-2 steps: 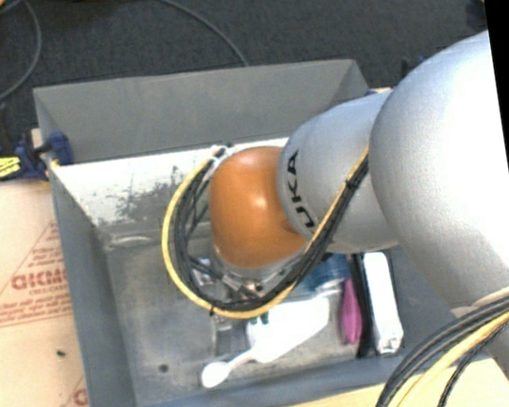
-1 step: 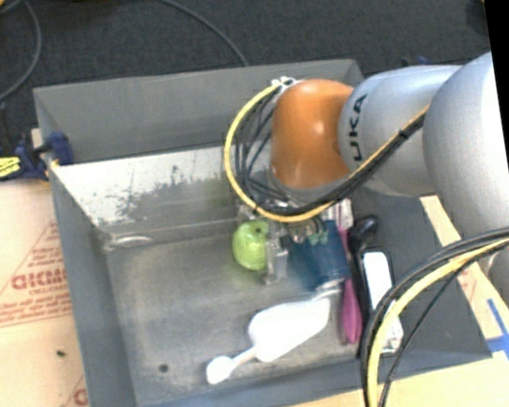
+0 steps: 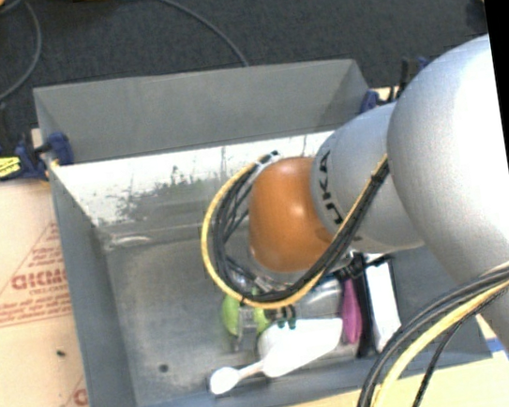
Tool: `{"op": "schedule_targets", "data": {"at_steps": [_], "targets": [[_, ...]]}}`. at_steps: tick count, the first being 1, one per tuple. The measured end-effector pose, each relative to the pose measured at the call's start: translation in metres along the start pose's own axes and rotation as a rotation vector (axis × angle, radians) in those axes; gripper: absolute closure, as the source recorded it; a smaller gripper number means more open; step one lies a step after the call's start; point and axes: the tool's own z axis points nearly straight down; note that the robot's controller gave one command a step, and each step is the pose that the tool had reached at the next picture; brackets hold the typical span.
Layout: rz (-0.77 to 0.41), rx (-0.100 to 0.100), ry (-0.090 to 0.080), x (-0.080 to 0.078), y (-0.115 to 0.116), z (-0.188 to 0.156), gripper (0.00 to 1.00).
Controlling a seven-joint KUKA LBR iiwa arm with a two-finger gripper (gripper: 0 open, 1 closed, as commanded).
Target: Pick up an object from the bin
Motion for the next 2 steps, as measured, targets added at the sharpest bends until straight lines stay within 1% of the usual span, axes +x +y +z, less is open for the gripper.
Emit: {"op": "schedule_targets", "data": {"at_steps": [2], "targets": [[0.001,0.0,0.0,-0.0002,-0.0002,-0.0003,1.0]]}}
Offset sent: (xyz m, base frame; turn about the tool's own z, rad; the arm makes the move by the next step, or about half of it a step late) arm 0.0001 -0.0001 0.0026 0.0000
